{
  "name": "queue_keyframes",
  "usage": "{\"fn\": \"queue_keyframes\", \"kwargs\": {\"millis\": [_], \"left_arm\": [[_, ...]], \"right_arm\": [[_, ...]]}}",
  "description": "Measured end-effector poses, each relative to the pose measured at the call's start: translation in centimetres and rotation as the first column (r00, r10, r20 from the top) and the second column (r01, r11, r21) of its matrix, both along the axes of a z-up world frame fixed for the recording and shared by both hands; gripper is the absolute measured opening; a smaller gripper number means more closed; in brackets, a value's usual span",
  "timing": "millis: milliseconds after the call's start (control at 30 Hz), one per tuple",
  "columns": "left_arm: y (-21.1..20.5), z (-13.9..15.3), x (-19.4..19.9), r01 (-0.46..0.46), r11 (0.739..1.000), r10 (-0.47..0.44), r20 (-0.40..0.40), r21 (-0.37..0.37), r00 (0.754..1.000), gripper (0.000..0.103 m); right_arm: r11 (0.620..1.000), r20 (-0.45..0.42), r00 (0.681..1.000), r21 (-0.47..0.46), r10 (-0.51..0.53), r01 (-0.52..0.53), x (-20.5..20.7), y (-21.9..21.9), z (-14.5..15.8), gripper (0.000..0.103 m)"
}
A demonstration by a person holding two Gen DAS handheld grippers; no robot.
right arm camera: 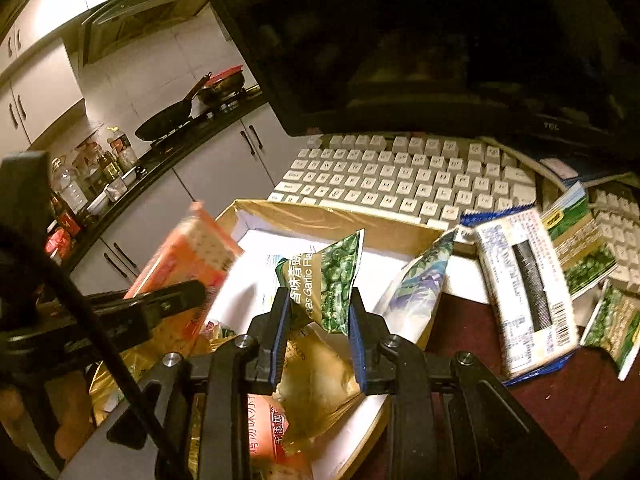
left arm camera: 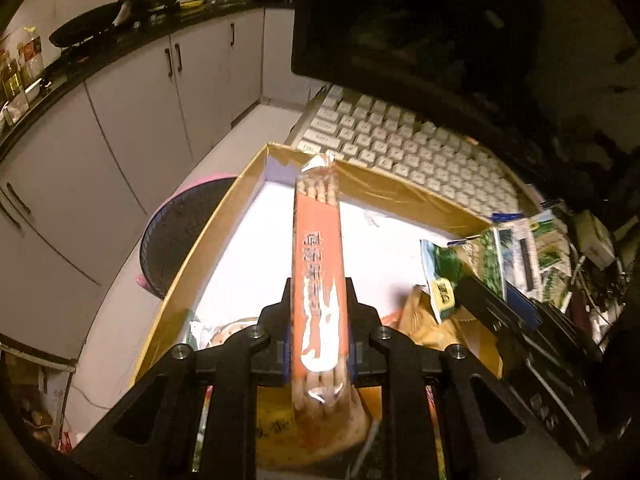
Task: Organize snacks
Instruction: 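Carry the cracker stick pack into the tray with the left gripper while the right places the pea bag, then move both grippers back toward the remaining snack pile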
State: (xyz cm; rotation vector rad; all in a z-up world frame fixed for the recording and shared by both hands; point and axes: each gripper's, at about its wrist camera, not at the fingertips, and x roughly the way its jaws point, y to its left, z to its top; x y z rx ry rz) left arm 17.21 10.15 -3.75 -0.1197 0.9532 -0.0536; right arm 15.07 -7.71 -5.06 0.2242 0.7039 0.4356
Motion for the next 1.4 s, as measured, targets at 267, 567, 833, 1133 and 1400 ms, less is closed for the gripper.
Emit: {"fn": "queue_keyframes", "kwargs": {"millis": [267,567,833,1133,1400], "left_arm": [[-0.6,-0.9,1.0,-0.008,0.998,0.009,-0.021,0.07,1.0,0.022],[-1.1,0.2,-0.1,-0.035,0.997,0.033,0.03,0.07,0.999,0.07],[-0.8,3.2,-3.9,-0.101,0.994,0.094,0.133,0.047,0.987,0.078],[-6.6,4.9,-9.8,-0.066,0.989,0.03,0.265,0.129,0.964,0.082],[-11.1,4.5,-11.5,-0.005,0.98,-0.046,0.255,0.197,0.966,0.082]], "right_arm": [[0.998,-0.053,0.999,0.064,0.003,0.001,0.3,-1.2,-0.8,0.035],[0.995,0.01,0.999,0.093,0.041,-0.041,-1.5,-1.3,0.9,0.059],[0.993,0.038,0.999,0.114,0.025,-0.03,-3.4,-3.9,3.5,0.069],[0.986,0.019,0.999,0.167,-0.028,0.025,-5.9,-11.2,2.2,0.07],[0.988,-0.007,0.996,0.124,-0.087,0.088,-6.3,-14.6,0.8,0.07]]}}
